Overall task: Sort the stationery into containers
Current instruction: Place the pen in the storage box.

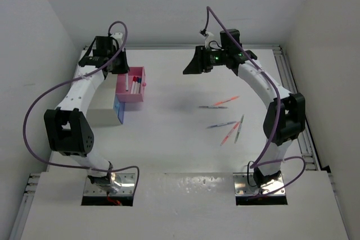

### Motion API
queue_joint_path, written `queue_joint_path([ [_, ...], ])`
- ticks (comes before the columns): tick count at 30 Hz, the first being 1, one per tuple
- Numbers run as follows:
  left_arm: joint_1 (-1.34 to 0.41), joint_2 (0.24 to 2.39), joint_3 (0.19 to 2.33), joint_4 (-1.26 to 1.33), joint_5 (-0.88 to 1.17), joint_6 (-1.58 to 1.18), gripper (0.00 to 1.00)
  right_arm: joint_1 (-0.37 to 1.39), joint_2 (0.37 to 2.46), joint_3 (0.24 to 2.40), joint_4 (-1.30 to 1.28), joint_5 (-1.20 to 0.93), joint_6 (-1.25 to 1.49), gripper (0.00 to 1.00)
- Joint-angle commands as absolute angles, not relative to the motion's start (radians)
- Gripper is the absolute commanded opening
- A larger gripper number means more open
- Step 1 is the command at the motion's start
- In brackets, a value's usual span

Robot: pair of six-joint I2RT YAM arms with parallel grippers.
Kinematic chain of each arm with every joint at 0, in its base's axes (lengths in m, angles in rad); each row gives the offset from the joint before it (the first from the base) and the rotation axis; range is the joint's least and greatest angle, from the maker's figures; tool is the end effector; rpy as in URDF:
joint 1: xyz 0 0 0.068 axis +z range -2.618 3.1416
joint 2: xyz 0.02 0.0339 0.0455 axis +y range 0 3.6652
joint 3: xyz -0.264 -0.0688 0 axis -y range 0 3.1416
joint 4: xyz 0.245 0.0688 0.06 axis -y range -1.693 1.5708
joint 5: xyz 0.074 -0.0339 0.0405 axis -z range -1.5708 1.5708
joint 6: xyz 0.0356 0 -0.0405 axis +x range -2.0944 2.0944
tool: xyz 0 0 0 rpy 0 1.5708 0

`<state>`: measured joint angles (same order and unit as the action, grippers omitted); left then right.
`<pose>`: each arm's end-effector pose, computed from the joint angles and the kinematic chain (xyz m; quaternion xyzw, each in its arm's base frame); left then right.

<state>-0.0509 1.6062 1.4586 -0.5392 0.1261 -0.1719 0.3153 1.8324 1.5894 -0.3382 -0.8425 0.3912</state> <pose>0.3643 -0.0230 0.3313 -0.0276 0.9021 -0.1041 0.4179 0.3931 0.1562 0.3142 -0.1636 0.8099 0.4876 0.2821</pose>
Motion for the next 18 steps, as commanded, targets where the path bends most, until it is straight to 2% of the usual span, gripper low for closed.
queue_joint_path([
  [1,-0.064,1.632,1.529,-0.564,0.078,-0.12,0.0,0.316,1.827,1.585,-0.351,-0.859,0.347,0.5],
  [6,-0.081,1.68,1.554,-0.615,0.069,-0.106,0.0,0.314,1.829,1.585,-0.373,-0.854,0.322,0.49],
  [10,-0.089,1.698,1.557,-0.63,0.061,-0.107,0.07,0.311,1.836,1.595,-0.367,-0.821,0.321,0.46],
  [12,-0.089,1.704,1.56,-0.634,0.066,-0.109,0.14,0.314,1.845,1.601,-0.35,-0.807,0.331,0.44],
  [15,-0.09,1.707,1.574,-0.64,0.081,-0.112,0.34,0.316,1.858,1.608,-0.318,-0.79,0.363,0.4],
  [16,-0.089,1.709,1.586,-0.641,0.084,-0.115,0.43,0.318,1.862,1.612,-0.311,-0.787,0.379,0.39],
  [18,-0.089,1.703,1.603,-0.652,0.093,-0.112,0.46,0.321,1.871,1.618,-0.29,-0.775,0.394,0.37],
])
